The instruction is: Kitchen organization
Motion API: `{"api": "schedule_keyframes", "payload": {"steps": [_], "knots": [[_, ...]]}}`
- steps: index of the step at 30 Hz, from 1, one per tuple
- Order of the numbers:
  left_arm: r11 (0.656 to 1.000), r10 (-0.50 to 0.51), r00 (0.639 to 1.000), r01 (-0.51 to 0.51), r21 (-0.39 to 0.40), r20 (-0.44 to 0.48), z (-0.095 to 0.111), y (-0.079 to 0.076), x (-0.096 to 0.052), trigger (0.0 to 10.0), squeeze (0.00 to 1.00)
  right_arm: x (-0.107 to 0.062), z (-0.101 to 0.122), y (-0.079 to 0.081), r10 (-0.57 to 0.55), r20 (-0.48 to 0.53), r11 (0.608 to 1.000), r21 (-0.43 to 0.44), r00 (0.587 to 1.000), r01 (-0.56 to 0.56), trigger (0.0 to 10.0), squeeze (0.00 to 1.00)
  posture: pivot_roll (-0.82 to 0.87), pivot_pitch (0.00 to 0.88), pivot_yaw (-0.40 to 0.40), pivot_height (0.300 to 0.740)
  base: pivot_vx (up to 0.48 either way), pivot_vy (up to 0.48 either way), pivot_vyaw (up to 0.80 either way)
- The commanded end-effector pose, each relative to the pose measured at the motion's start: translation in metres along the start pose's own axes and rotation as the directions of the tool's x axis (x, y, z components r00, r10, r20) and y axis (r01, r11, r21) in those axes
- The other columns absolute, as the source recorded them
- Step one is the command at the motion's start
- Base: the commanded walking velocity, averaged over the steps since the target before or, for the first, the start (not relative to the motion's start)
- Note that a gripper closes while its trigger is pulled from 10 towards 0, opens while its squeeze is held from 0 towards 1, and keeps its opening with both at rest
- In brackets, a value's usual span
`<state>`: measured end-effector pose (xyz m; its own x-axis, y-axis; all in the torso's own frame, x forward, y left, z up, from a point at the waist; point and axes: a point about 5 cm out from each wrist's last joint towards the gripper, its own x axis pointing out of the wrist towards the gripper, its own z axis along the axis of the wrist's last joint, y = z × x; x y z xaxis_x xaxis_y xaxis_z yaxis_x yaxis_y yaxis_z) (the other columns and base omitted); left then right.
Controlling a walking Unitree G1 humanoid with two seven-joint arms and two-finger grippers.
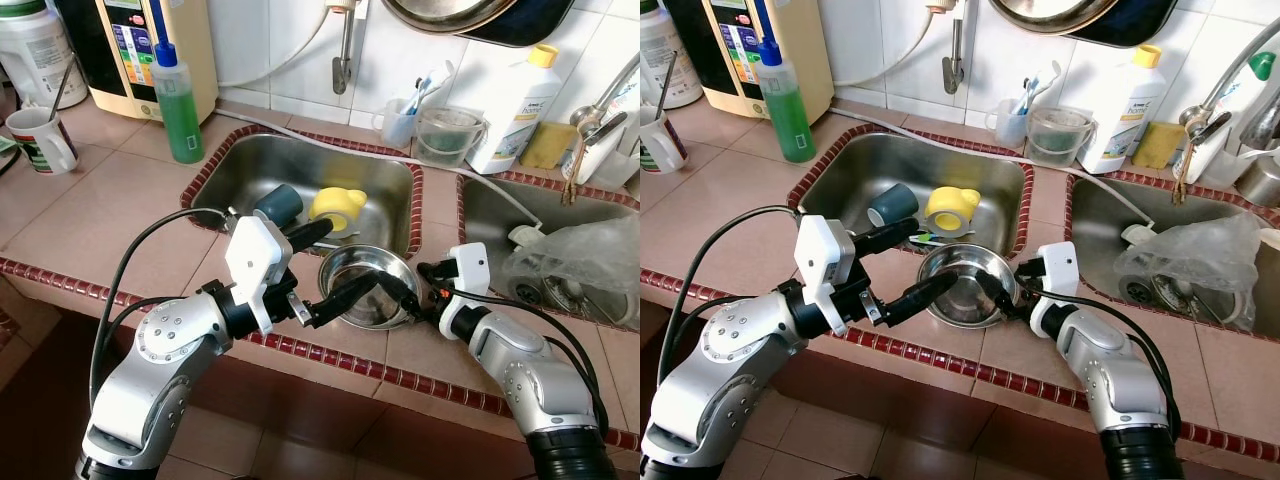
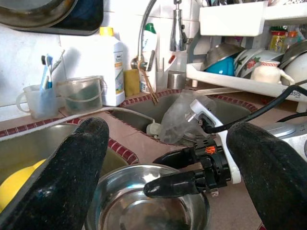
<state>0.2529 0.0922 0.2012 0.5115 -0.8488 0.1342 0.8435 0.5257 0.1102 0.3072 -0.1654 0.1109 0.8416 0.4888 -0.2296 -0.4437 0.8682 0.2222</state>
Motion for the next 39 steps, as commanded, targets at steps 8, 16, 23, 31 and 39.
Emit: {"api": "schedule_keyframes", "payload": {"steps": [8, 16, 23, 31, 39], "knots": [[1.000, 0.002, 0.999, -0.002, 0.014, 0.036, 0.010, -0.001, 0.005, 10.0, 0.00, -0.007, 0.002, -0.005, -0.005, 0.008, 0.995, 0.104, 1.000, 0.004, 0.0, 0.00, 0.06, 0.102, -0.079, 0.740, 0.000, 0.000, 0.00], [1.000, -0.001, 0.999, 0.000, 0.023, 0.042, 0.011, 0.002, 0.007, 10.0, 0.00, -0.007, 0.010, -0.008, -0.009, 0.028, 0.991, 0.133, 1.000, 0.005, 0.0, 0.00, 0.05, 0.092, -0.079, 0.740, 0.000, 0.000, 0.00], [0.996, -0.084, 0.996, 0.085, 0.006, -0.036, -0.004, -0.010, -0.001, 10.0, 0.00, -0.007, 0.014, -0.012, -0.017, 0.032, 0.992, 0.123, 0.999, 0.013, 0.0, 0.00, 0.06, 0.081, -0.079, 0.740, 0.000, 0.000, 0.00], [0.989, -0.150, 0.984, 0.151, -0.006, -0.100, -0.015, -0.020, -0.009, 10.0, 0.00, -0.005, 0.017, -0.012, -0.017, 0.037, 0.992, 0.127, 0.999, 0.012, 0.0, 0.00, 0.06, 0.079, -0.076, 0.740, 0.000, 0.000, 0.00], [0.989, -0.147, 0.985, 0.149, 0.005, -0.091, -0.012, -0.018, -0.008, 10.0, 0.00, -0.003, 0.017, -0.011, -0.010, 0.034, 0.990, 0.141, 0.999, 0.005, 0.0, 0.00, 0.06, 0.083, -0.075, 0.740, 0.000, 0.000, 0.00]]}}
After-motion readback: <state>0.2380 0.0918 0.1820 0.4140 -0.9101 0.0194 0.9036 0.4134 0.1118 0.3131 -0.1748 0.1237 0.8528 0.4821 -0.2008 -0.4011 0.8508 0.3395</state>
